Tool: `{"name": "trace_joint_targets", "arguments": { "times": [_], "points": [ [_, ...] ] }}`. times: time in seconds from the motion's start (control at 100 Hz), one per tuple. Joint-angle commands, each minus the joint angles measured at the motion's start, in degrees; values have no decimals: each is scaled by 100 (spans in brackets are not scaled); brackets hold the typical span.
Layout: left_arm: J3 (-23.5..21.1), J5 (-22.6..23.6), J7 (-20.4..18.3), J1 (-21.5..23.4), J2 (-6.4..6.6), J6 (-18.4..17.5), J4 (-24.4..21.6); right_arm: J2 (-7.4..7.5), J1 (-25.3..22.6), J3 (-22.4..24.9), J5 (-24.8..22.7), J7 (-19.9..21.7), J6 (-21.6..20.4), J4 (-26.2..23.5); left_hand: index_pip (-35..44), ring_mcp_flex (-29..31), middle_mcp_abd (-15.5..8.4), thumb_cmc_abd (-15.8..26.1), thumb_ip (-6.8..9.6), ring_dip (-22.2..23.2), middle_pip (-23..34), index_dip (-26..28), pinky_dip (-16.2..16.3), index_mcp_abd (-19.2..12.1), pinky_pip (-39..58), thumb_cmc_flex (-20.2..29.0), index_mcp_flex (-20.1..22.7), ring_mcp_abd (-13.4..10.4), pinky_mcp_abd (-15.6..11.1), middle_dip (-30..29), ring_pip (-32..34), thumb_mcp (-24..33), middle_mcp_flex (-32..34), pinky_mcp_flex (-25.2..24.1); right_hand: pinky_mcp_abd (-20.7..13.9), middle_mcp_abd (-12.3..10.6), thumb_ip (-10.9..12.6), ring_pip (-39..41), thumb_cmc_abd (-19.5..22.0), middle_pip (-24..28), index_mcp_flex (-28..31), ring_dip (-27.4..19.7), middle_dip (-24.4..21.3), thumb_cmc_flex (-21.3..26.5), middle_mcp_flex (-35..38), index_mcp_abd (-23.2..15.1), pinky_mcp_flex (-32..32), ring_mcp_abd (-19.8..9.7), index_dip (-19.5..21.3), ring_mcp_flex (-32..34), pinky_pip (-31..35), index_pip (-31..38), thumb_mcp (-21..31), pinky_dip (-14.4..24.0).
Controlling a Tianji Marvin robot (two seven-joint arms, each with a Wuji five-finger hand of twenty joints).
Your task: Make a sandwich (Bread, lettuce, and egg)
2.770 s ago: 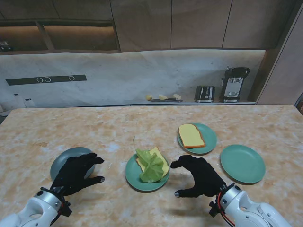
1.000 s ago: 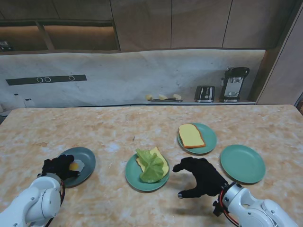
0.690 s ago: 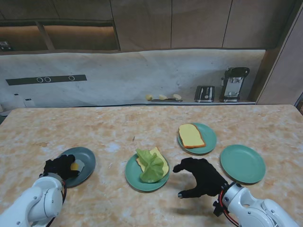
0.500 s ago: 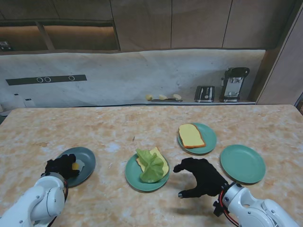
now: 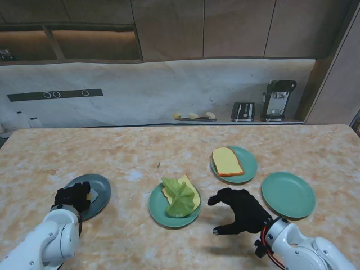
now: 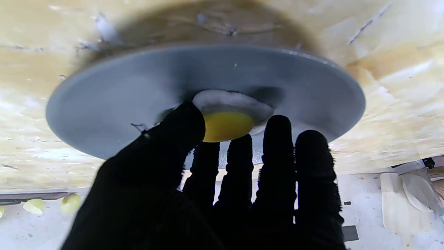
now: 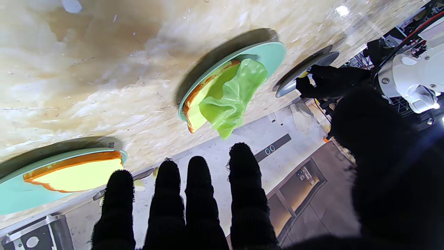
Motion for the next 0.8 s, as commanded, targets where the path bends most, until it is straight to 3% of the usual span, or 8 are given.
{"name": "trace_joint_targets", "arguments": {
  "times": [0.0,0.08,0.13,0.18,0.29,0.45,0.73,0.79],
  "points": [
    [54,-24,-160,43,14,-13,146,-5,-58,7,-5,90,1,-48,358,207,-110,-597,64,185,201,208,137,-106,211,319,-72,-41,-73,138,194,-6,207,80,5,-47,44,2,72,-23,42,-47,-2958,-80,79,-87,-85,-73,45,48,-113,-75,-65,75],
    [104,-58,-121,22,9,48,191,-8,-51,4,14,87,28,-53,529,308,-168,-610,60,403,390,383,180,-137,358,386,-44,-73,-107,364,428,59,282,174,6,-54,38,3,110,-22,40,-45,-2957,-79,81,-87,-81,-73,45,45,-120,-78,-68,79],
    [127,-80,-96,11,6,73,216,-8,-51,0,21,90,38,-54,663,438,-198,-819,-53,614,313,582,197,-174,498,559,-9,-124,-128,1397,607,106,535,300,6,-47,30,5,131,-22,38,-44,-2956,-89,77,-85,-79,-72,45,48,-124,-79,-77,82],
    [149,-109,-55,0,1,95,244,-7,-58,0,22,98,40,-57,842,615,-231,-1006,-119,954,247,743,220,-215,668,786,22,-170,-163,1948,803,99,813,458,6,-51,27,7,137,-21,36,-43,-2955,-81,75,-84,-79,-72,45,48,-126,-80,-78,84],
    [190,-180,14,-27,-8,144,299,-6,-88,12,9,104,58,-72,1295,1048,-345,-1185,-130,1499,272,1135,259,-326,1019,1204,98,-266,-198,2669,1213,49,1369,843,14,-46,15,9,127,-17,41,-41,-2953,-69,81,-81,-70,-69,46,47,-129,-79,-89,89],
    [199,-261,67,-37,-18,158,318,-10,-101,13,12,98,109,-83,1722,1354,-446,-1039,-91,1735,708,1407,287,-427,1299,1306,215,-394,-206,2883,1684,181,1632,1193,28,-39,4,19,153,-9,41,-36,-2948,-63,78,-67,-57,-55,48,46,-143,-78,-91,92],
    [-55,-345,415,120,-75,-141,114,-16,-83,-5,22,66,109,-59,1727,1329,-389,-863,-196,1671,717,1347,256,-393,1290,1283,182,-383,-209,2853,1616,151,1587,1199,34,-37,-9,41,235,8,24,-25,-2940,-79,67,-74,-39,-63,52,52,-172,-75,-89,83],
    [-128,-376,506,173,-95,-189,21,-19,-87,-8,30,49,115,-58,1757,1419,-341,-938,-206,1565,665,1245,161,-359,1168,1296,281,-336,-108,2776,1537,127,1698,1334,28,-34,-10,43,254,11,25,-24,-2939,-79,67,-71,-33,-64,54,48,-173,-71,-87,82]
  ]
}}
